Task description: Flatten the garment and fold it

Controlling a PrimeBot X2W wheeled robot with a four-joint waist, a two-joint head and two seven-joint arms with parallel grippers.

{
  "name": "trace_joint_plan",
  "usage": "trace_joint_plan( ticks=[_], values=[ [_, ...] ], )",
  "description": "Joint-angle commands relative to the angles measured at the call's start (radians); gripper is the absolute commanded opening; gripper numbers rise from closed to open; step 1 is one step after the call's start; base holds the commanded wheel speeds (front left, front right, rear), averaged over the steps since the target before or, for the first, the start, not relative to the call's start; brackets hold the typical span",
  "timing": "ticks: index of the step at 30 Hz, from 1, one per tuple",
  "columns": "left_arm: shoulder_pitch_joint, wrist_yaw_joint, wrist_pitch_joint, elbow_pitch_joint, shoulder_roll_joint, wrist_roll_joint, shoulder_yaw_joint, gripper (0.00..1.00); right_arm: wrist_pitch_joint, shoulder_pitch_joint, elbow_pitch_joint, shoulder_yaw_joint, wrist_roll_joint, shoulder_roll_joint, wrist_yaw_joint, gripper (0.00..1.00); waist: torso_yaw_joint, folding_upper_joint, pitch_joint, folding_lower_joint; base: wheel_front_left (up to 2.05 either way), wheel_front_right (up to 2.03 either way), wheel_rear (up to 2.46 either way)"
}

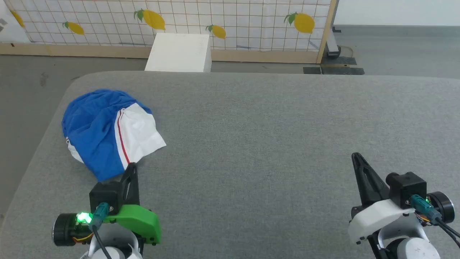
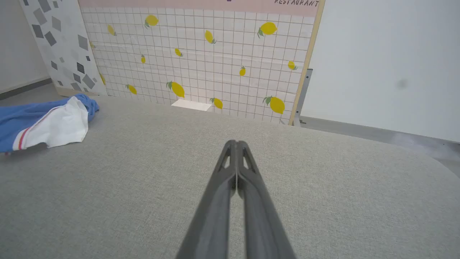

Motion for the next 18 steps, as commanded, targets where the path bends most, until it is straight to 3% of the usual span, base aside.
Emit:
trace_joint_plan(
  ticks=[1, 18],
  values=[
    [0.011, -0.001, 0.001, -0.003, -0.005, 0.010, 0.003, 0.00, 0.000, 0.013, -0.005, 0.002, -0.006, 0.001, -0.002, 0.00, 0.000, 0.0000, 0.000, 0.0000, 0.00, 0.00, 0.00],
    [0.011, -0.001, 0.001, -0.003, -0.005, 0.010, 0.003, 0.00, 0.000, 0.013, -0.005, 0.002, -0.006, 0.001, -0.002, 0.00, 0.000, 0.0000, 0.000, 0.0000, 0.00, 0.00, 0.00]
  ],
)
